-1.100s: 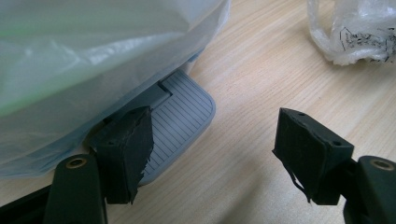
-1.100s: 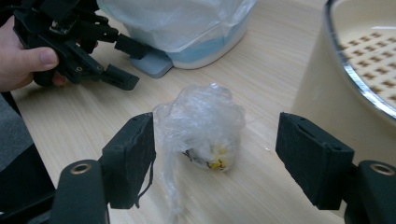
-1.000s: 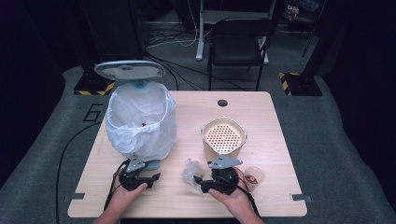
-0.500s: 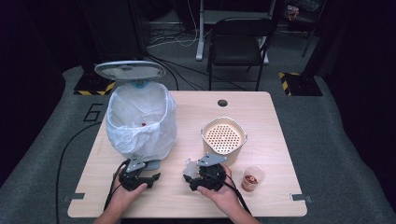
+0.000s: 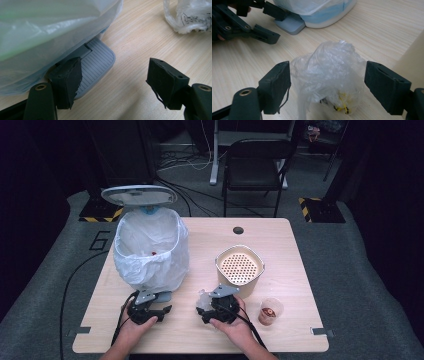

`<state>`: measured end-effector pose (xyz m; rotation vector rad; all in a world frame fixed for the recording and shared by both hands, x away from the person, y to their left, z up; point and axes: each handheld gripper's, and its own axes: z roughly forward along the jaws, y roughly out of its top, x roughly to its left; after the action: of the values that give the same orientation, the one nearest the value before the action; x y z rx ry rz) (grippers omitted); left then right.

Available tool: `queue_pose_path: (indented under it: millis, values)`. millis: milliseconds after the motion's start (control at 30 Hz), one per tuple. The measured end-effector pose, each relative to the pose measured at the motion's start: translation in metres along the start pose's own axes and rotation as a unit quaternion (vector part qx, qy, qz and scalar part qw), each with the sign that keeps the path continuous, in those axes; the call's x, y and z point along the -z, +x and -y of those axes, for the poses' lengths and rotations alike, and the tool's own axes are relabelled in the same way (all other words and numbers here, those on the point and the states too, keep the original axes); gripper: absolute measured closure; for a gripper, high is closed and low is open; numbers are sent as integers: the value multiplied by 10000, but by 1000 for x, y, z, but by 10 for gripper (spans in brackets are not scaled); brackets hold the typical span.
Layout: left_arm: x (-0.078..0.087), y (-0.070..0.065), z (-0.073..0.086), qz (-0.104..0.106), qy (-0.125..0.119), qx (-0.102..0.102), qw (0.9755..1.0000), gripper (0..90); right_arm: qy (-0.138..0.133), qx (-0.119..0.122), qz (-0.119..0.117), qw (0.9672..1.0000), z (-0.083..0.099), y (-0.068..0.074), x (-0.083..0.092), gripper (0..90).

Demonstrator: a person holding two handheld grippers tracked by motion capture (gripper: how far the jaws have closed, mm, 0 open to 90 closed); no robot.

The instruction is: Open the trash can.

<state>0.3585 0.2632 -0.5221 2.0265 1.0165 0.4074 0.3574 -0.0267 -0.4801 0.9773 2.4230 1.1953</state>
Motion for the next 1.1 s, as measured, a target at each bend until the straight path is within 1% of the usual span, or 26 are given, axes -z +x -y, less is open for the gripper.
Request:
queue_pose_path:
  millis: [33,67,100,133,167,200,267,300,333,367,467,500,533,567,600,633,700,733,767,833,867,900,1033,1100]
  values:
    - [0,0,0,3,-4,5,10000,280,26,-10,27,10000,1,0,-1,211]
    - [0,0,0,-1,-1,-1,10000,280,98,43,33,9999,3,-3,-6,220]
    - [1,0,0,26,43,-25,10000,280,116,37,54,9999,3,-3,-7,226]
    - [0,0,0,-2,4,-4,10000,280,163,-35,40,9999,5,-3,-9,238]
    - [0,0,0,-6,-1,4,10000,280,176,48,36,9998,5,-5,-11,254]
    - [0,0,0,-6,-1,4,10000,280,216,0,48,9998,6,-5,-12,265]
    - [0,0,0,15,18,-11,10000,280,271,-8,53,9996,8,-6,-15,319]
    - [0,0,0,-8,-4,2,10000,280,298,34,35,9995,8,-6,-17,346]
    - [0,0,0,-8,-4,2,10000,280,298,34,35,9995,8,-6,-17,346]
    - [0,0,0,0,-8,6,10000,280,384,3,78,9992,9,-6,-19,385]
    - [0,0,0,-5,-7,5,10000,280,458,44,38,9989,10,-7,-23,459]
    - [0,0,0,8,16,-17,10000,280,461,55,59,9989,10,-7,-23,491]
    - [0,0,0,8,16,-17,10000,280,461,55,59,9989,10,-7,-23,491]
    - [0,0,0,2,0,-11,10000,280,475,96,77,9988,11,-7,-25,538]
    - [0,0,0,2,0,-11,10000,280,475,96,77,9988,11,-7,-25,538]
    - [0,0,0,1,0,-16,10000,280,501,118,92,9986,12,-7,-26,585]
    - [0,0,0,4,-1,-25,10000,280,489,128,93,9987,12,-7,-26,631]
    - [0,0,0,4,-1,-25,10000,280,489,128,93,9987,12,-7,-26,631]
    - [0,0,0,6,-5,-17,10000,280,487,141,80,9987,12,-8,-26,652]
    - [0,0,1,-1,-7,-25,10000,280,467,146,84,9988,12,-8,-26,718]
    - [0,0,1,-1,-7,-25,10000,280,467,146,84,9988,12,-8,-26,718]
    - [0,0,1,-7,-8,-28,10000,280,443,224,62,9987,12,-8,-25,761]
    - [0,0,1,-7,-7,-25,10000,280,399,244,28,9989,12,-8,-23,815]
    - [0,0,1,-6,-7,-28,10000,280,381,219,-45,9990,11,-8,-22,826]
